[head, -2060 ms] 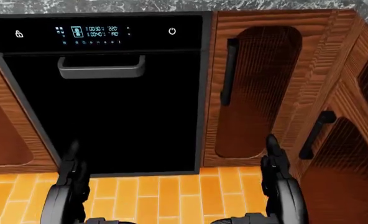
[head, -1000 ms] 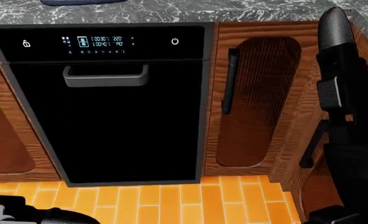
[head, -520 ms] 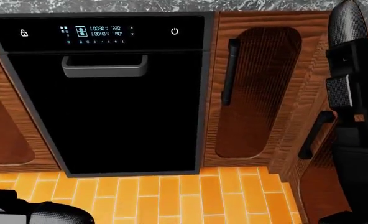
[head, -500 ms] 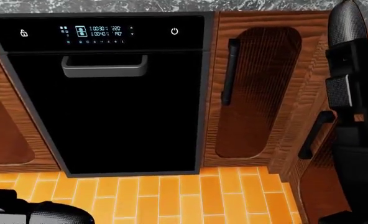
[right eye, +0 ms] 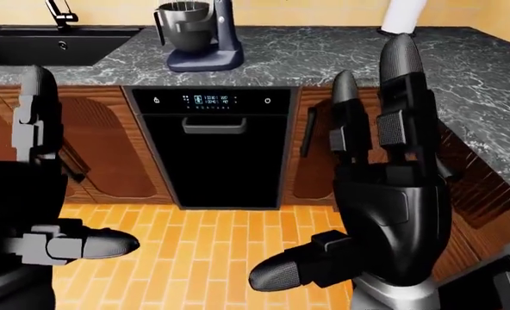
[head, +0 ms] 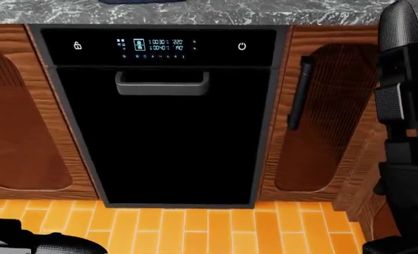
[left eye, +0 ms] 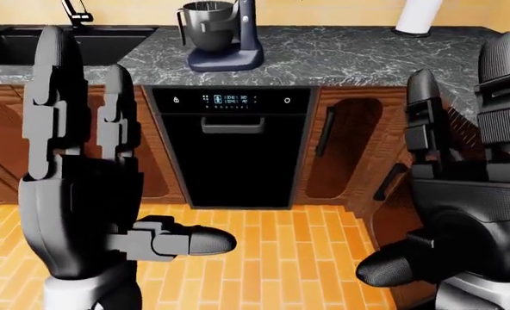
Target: Open the stand mixer head.
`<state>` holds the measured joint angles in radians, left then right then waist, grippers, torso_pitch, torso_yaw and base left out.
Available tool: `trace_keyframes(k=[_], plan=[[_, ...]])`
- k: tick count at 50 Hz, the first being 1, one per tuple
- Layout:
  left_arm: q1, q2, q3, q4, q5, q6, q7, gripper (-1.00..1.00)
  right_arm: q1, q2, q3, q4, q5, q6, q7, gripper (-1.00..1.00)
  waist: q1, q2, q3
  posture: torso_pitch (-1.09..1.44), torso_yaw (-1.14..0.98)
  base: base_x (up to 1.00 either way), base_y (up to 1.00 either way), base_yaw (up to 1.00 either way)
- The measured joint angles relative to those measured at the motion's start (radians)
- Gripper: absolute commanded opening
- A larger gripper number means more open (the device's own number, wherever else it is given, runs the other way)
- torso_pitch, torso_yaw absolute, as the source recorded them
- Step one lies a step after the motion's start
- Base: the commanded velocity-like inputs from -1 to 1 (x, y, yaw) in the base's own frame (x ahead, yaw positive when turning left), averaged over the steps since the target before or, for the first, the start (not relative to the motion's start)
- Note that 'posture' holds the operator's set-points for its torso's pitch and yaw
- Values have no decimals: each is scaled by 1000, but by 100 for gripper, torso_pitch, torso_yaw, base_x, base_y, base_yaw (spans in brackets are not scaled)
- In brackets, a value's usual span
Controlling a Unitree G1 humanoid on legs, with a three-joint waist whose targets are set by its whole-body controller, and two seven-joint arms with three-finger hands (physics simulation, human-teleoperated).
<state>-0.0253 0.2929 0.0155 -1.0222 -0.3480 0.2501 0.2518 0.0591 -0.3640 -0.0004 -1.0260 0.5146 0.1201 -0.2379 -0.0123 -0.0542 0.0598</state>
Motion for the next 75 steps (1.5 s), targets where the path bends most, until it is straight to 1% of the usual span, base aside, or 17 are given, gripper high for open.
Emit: trace_keyframes(k=[2, 5, 10, 18, 23, 27, 32, 37, 39, 42, 46, 51, 56, 61, 64, 69, 75], plan=[[-5, 3, -8, -4, -2, 3, -9, 100, 2, 5, -3, 7, -2, -2, -1, 100, -4, 19, -24, 0, 0, 0, 0, 0], [-13, 9, 12, -10, 0, -7, -10, 100, -11, 8, 1, 0, 4, 2, 0, 100, 0, 77, -16, 0, 0, 0, 22, 0], [1, 12, 9, 5, 0, 0, 5, 100, 0, 2, 11, 8, 9, 9, 6, 100, 19, -5, 19, 0, 0, 0, 53, 0], [-4, 27, -7, -2, -13, -8, 12, 100, -1, -18, 4, -1, 13, -9, -9, 100, 12, -17, -25, 0, 0, 0, 56, 0], [-15, 35, 4, -11, -17, -17, 15, 100, -2, -14, 17, 0, 11, -20, -8, 100, -5, 82, -11, 0, 0, 0, 22, 0], [-9, 27, 2, 13, -21, 2, 24, 100, 0, -16, 20, 6, 12, -2, -9, 100, 0, 10, 39, 0, 0, 0, 100, 0], [-16, 33, -7, 4, -28, 6, 12, 100, 4, -15, 12, 19, 12, 1, -19, 100, 3, 12, -20, 0, 0, 0, 68, 0], [-7, 40, 0, -19, -16, -33, 17, 100, -10, -5, 0, -16, 13, -26, -14, 100, -7, 157, 33, 0, 0, 67, 16, 0], [5, 39, 6, 1, -15, -27, 22, 100, -2, 3, 25, -3, 13, -19, -13, 100, 5, 164, 10, 0, 0, 0, 0, 0], [-5, 41, -2, 16, -17, -11, 25, 100, -3, -8, 17, 18, 13, -5, -17, 100, 11, 135, -2, 0, 0, 30, 0, 0], [3, 42, -5, -2, -21, -12, 24, 100, 6, -12, 14, -1, 18, -12, -19, 100, 8, 72, 37, 0, 0, 98, 1, 0], [-8, 44, 6, -16, -16, -32, 25, 100, -14, -15, 16, -15, 9, -31, -22, 100, 8, 71, -13, 0, 0, 8, 0, 0], [10, 43, -4, 19, -21, -10, 30, 100, 5, -20, 27, 18, 20, -7, -31, 100, 47, 38, 28, 0, 0, 69, 0, 0], [-17, 42, 4, -23, -18, -30, 22, 100, -12, -19, 17, -10, 7, -29, -33, 100, 39, 15, -35, 0, 0, 6, 0, 0], [-7, 32, -18, 3, -23, -18, 15, 100, 1, -19, 10, 12, 15, -21, -48, 100, 27, 4, 4, 0, 0, 0, 0, 0], [2, 30, -9, 15, -26, 8, 19, 100, 5, -24, 21, 16, 23, -7, -45, 100, 12, 31, 20, 0, 0, 65, 0, 0], [-19, 30, -2, -20, -19, -29, 10, 100, -5, -12, 10, -15, -6, -36, -27, 100, -8, 72, -23, 0, 0, 4, 0, 0]])
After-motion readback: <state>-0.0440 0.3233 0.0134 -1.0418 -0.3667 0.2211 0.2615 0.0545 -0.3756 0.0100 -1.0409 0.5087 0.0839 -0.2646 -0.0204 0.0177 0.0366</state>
